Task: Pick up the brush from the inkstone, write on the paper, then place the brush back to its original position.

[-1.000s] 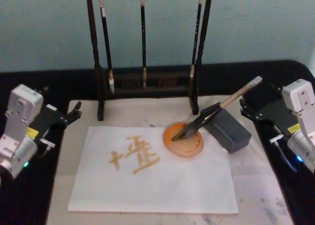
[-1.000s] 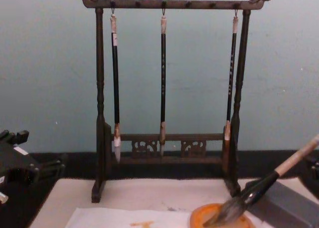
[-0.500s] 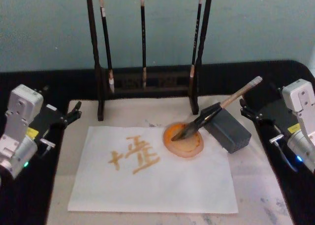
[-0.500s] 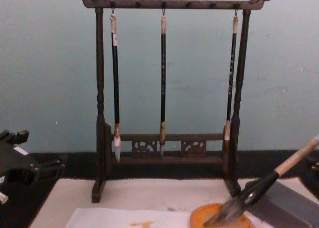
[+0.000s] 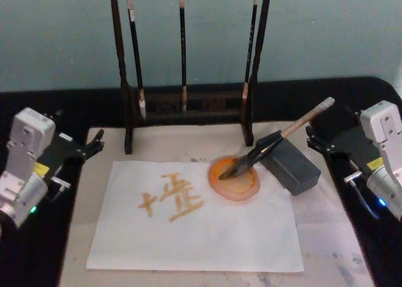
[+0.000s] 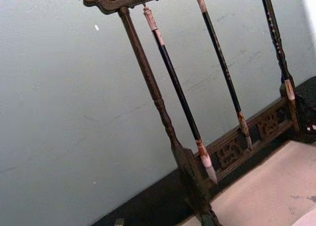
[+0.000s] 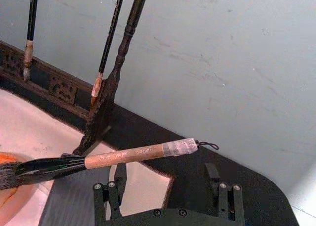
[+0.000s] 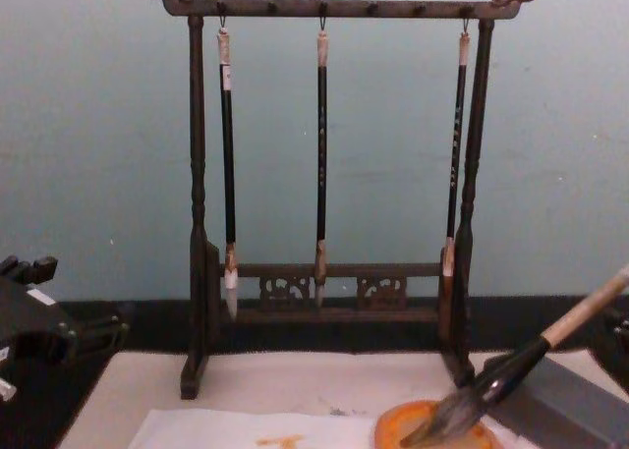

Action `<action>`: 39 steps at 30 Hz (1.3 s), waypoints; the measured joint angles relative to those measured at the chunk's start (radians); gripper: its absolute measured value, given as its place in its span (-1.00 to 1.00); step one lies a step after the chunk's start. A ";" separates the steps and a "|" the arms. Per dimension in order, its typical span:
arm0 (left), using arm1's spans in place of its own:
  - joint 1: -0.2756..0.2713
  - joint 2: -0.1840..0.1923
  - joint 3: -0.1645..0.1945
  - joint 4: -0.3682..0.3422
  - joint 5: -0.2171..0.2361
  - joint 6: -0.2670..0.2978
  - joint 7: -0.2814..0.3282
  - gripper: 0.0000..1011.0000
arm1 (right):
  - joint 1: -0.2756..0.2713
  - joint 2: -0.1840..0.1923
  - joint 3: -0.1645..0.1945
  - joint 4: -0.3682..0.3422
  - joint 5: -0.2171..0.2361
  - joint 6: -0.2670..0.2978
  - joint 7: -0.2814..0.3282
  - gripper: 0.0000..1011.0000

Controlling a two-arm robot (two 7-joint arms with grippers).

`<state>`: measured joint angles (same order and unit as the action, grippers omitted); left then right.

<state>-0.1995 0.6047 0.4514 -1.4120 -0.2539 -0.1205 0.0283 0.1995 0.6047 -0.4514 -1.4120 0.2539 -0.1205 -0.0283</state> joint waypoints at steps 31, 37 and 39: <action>0.000 0.000 0.000 0.000 0.000 0.000 0.000 1.00 | -0.073 -0.005 0.151 -0.125 0.275 0.160 0.154 0.98; 0.000 0.000 0.000 0.000 0.000 0.000 0.000 1.00 | -0.115 -0.031 0.249 -0.150 0.472 0.304 0.219 0.98; 0.000 0.000 0.000 0.000 0.000 0.000 0.000 1.00 | -0.122 -0.041 0.270 -0.148 0.519 0.334 0.232 0.98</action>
<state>-0.1995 0.6047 0.4514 -1.4120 -0.2539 -0.1205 0.0283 0.0775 0.5638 -0.1812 -1.5604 0.7733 0.2133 0.2041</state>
